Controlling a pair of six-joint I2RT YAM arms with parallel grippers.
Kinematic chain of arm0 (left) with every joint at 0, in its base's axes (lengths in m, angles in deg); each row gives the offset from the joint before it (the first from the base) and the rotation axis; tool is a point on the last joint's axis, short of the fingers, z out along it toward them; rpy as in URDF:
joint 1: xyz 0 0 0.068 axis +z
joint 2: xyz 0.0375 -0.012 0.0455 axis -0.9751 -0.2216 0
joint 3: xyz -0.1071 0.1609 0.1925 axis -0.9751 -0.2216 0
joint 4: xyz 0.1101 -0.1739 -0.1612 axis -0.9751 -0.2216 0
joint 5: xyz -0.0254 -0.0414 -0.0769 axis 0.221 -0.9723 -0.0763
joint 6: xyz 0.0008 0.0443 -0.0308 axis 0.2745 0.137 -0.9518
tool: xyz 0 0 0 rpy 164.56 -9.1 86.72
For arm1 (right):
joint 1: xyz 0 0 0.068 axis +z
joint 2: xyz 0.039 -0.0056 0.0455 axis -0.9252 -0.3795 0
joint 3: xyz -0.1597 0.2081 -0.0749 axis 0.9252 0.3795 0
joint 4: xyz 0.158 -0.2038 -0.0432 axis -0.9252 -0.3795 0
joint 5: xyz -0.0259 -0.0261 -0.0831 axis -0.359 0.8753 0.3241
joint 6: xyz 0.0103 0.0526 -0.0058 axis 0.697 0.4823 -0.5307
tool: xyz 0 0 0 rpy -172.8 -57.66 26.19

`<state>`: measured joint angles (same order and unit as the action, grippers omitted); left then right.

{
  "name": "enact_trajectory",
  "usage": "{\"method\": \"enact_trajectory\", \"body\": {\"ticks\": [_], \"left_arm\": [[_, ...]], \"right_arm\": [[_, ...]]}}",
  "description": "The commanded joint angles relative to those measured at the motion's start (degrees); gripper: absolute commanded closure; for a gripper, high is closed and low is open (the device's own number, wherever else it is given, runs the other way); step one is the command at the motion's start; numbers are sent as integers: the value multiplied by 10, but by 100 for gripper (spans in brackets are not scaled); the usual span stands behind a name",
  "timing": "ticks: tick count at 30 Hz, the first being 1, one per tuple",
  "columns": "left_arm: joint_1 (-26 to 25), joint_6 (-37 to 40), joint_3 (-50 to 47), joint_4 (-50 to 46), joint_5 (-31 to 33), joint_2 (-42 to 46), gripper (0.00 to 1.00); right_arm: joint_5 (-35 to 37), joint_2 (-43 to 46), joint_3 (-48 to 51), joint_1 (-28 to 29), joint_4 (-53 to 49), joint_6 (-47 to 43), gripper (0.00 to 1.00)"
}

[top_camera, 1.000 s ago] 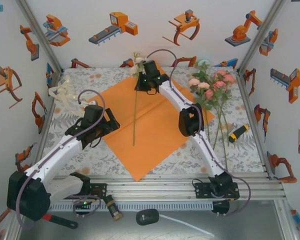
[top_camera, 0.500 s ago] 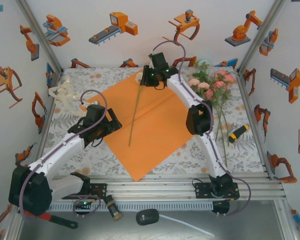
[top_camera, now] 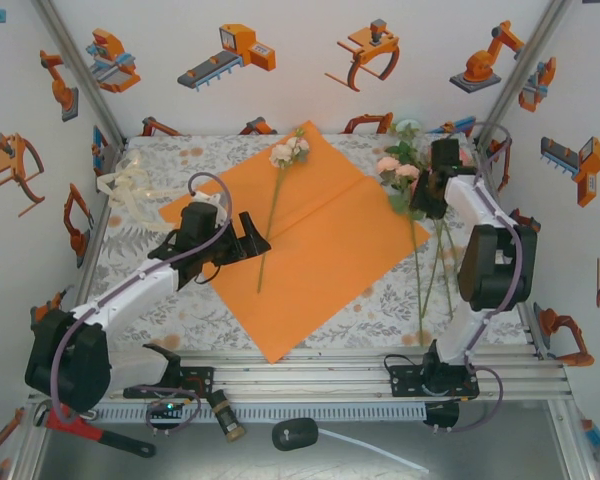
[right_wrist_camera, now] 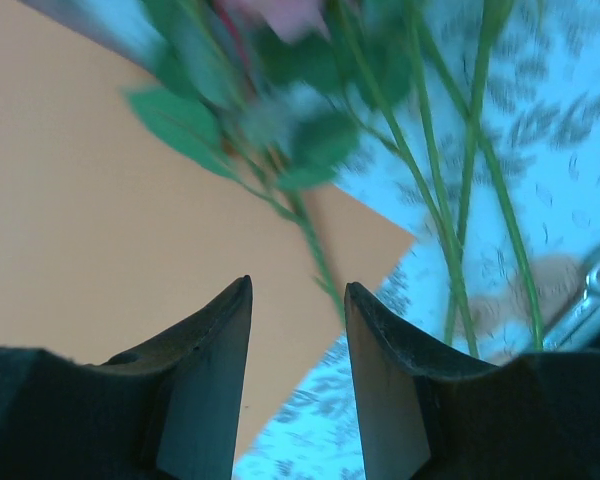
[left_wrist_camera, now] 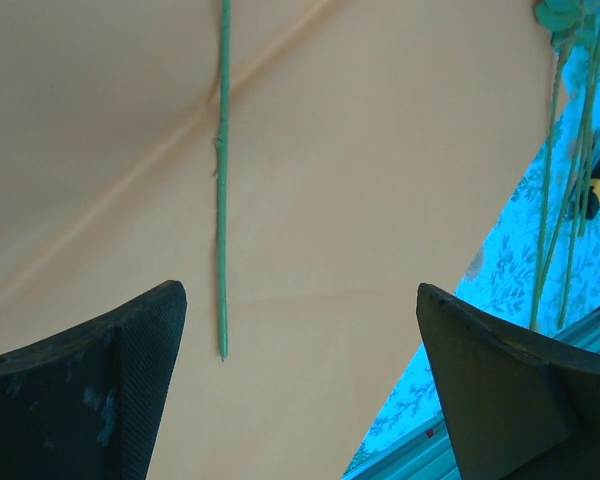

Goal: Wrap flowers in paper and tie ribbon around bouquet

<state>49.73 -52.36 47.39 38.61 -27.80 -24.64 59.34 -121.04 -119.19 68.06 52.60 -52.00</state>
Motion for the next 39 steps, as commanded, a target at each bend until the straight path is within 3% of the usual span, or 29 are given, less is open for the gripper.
{"method": "enact_trajectory", "body": {"ticks": [1, 7, 11, 19, 22, 27, 34, 39], "left_arm": [[-3, 22, 24, 14, -21, -14, 10], [-4, 23, 15, 10, -16, -6, 8], [-4, 23, 9, 1, -5, 6, 7], [-3, 25, 10, -11, 12, 5, 5], [-4, 22, 12, -11, 19, 1, 5], [-4, 6, 16, -13, 32, -10, 5], [-3, 6, 17, -20, 49, 0, 2], [-3, 16, 16, -21, 50, 8, 3]], "right_arm": [[34, -27, 4, 15, -4, -39, 57], [22, -88, -19, 15, -13, -53, 60], [16, -112, -29, 15, -19, -59, 67], [14, -118, -38, 16, -26, -92, 93], [19, -97, -47, 15, -32, -113, 99], [9, -44, -62, 23, -36, -128, 100], [-30, 32, -100, 80, -31, -92, 100], [-60, 7, -175, 135, -26, -38, 100]]}}
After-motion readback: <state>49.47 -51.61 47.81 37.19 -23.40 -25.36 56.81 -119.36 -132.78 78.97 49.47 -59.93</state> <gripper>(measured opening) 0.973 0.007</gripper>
